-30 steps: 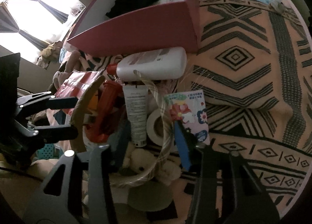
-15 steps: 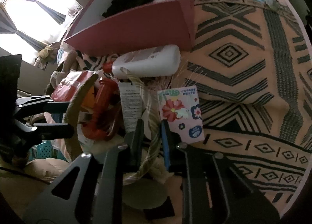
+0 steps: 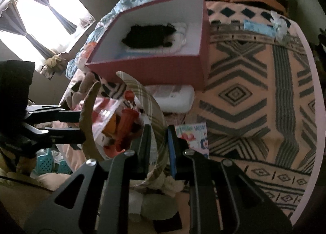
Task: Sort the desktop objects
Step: 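Grasp the plaid headband with the left gripper, then lift the plaid headband with the left gripper and carry it toward the box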
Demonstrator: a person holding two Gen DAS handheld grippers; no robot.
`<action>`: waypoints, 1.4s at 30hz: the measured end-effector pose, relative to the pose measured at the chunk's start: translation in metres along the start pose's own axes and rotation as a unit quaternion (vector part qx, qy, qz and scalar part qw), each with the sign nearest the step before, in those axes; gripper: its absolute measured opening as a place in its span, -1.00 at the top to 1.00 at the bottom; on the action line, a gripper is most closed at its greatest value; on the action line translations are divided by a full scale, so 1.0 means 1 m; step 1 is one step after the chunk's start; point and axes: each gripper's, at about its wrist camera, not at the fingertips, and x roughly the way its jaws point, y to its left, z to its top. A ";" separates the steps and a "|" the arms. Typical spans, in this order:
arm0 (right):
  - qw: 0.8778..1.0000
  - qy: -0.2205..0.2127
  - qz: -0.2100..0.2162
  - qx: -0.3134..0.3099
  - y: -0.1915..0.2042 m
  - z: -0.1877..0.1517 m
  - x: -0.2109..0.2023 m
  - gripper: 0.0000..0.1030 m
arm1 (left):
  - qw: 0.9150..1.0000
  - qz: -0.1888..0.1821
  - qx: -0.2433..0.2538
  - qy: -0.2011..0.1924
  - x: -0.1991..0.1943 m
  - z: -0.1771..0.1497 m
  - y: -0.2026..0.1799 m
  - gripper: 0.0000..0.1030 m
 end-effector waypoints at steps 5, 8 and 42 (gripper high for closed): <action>1.000 -0.020 0.000 -0.006 0.004 0.009 -0.010 0.64 | 1.000 -0.004 0.005 -0.015 -0.008 0.005 -0.004 -0.13; 0.999 -0.032 -0.003 -0.013 0.006 0.014 -0.019 0.64 | 1.000 -0.010 0.010 -0.026 -0.015 0.007 -0.007 -0.13; 0.976 0.072 -0.050 -0.202 0.006 -0.043 0.017 0.50 | 0.998 -0.055 0.037 0.020 0.001 -0.024 0.024 -0.25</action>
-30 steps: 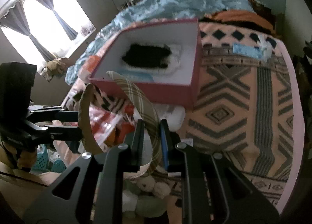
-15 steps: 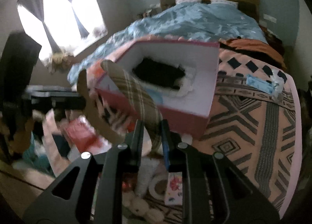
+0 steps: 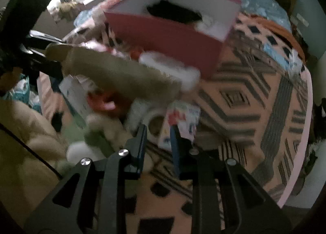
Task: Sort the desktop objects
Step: 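Lift the plaid headband with the left gripper and carry it toward the box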
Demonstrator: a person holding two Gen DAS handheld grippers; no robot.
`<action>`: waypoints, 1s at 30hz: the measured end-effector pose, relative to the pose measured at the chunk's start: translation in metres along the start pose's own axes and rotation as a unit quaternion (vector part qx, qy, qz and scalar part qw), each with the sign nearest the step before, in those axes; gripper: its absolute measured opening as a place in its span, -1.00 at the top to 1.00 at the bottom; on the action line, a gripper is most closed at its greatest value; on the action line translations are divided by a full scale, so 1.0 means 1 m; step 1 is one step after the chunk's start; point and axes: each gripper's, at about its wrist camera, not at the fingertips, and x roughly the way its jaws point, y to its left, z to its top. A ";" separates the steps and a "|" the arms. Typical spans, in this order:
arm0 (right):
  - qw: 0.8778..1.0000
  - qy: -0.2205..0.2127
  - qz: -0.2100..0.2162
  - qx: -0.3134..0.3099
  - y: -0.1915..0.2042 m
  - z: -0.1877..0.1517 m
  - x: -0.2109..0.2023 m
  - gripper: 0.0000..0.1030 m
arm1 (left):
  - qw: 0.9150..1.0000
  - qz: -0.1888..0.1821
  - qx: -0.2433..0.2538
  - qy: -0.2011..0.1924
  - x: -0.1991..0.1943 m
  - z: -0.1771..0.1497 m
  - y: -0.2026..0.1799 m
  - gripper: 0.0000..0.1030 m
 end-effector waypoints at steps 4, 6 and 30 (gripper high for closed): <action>0.998 0.053 -0.020 0.009 -0.016 -0.015 0.005 0.43 | 1.000 -0.001 -0.001 0.000 -0.003 -0.005 -0.001 -0.25; 0.997 0.063 -0.022 0.024 -0.024 -0.022 0.004 0.43 | 1.000 -0.008 -0.006 -0.005 -0.004 -0.004 -0.003 -0.25; 0.995 0.033 0.017 0.097 -0.033 0.023 0.042 0.63 | 0.991 0.033 -0.089 0.096 0.066 0.000 0.000 0.14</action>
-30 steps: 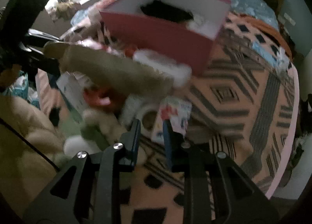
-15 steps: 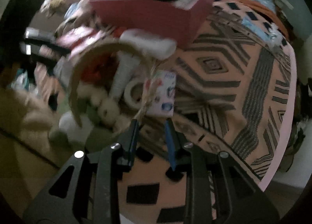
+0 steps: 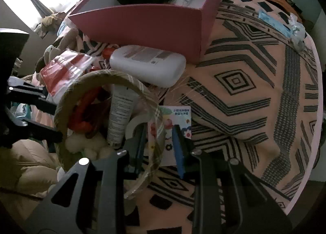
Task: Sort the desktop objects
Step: 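Lift the plaid headband with the left gripper and carry it toward the box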
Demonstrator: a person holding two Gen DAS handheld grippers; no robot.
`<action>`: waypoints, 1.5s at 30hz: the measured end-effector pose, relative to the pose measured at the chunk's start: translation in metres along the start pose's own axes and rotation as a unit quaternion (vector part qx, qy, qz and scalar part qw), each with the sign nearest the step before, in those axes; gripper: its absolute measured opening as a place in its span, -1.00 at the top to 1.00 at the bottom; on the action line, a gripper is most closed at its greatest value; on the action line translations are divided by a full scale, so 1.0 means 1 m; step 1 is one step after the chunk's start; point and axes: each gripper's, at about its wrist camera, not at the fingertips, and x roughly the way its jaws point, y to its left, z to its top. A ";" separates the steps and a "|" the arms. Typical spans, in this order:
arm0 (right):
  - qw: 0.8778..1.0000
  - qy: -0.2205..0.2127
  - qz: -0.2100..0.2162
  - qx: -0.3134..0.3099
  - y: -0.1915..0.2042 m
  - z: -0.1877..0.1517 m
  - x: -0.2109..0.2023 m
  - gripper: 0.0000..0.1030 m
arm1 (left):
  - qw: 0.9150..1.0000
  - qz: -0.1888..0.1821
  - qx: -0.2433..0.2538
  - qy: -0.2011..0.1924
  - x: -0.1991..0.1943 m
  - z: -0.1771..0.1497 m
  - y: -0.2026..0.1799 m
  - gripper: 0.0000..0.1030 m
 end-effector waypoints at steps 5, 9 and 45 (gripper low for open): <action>1.000 0.001 -0.007 0.005 0.003 -0.003 0.002 0.80 | 1.000 0.007 0.004 -0.011 -0.004 0.000 -0.004 0.21; 0.999 -0.021 -0.006 0.026 -0.001 -0.004 -0.011 0.80 | 1.000 0.001 0.006 -0.021 -0.011 0.003 -0.007 0.27; 0.983 -0.127 0.012 0.135 -0.002 0.035 -0.058 0.78 | 0.988 0.044 0.007 -0.148 -0.073 0.036 0.004 0.46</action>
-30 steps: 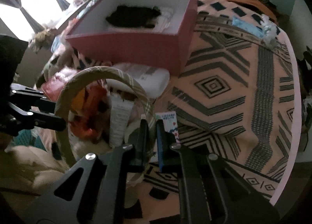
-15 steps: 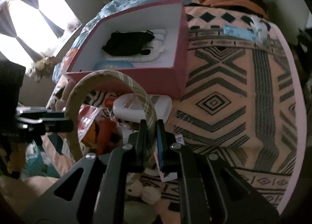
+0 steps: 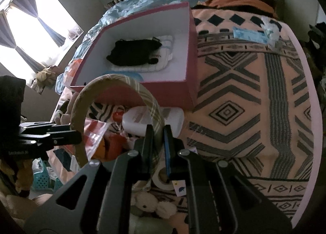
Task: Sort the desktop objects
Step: 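Lift the plaid headband with the left gripper and carry it toward the box, then carry the headband with the left gripper over the box interior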
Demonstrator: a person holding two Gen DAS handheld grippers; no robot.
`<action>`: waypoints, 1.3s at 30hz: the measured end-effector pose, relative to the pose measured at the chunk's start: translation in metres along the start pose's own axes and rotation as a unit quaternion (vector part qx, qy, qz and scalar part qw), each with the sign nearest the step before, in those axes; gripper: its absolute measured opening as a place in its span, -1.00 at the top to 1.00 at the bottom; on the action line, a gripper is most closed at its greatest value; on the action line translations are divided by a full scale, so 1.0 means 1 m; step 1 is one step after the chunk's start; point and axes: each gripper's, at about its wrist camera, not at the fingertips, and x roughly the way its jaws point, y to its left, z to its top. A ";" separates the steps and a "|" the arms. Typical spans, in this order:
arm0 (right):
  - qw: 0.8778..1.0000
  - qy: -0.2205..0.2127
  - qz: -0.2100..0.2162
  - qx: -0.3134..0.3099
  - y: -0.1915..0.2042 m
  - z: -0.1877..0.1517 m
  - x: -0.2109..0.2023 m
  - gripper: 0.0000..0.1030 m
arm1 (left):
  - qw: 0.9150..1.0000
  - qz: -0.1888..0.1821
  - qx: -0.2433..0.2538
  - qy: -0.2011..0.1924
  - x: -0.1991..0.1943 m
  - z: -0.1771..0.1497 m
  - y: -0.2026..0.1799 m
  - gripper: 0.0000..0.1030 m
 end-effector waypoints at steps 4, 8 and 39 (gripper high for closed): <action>1.000 -0.011 -0.001 -0.011 0.007 0.008 -0.005 0.77 | 1.000 0.004 0.006 -0.013 -0.008 0.010 -0.001 0.46; 1.000 -0.020 0.001 -0.021 0.011 0.017 -0.008 0.75 | 1.000 0.007 0.009 -0.027 -0.016 0.019 -0.001 0.46; 0.996 -0.061 -0.016 -0.059 0.017 0.089 0.000 0.75 | 0.998 0.017 0.018 -0.061 -0.018 0.082 0.010 0.46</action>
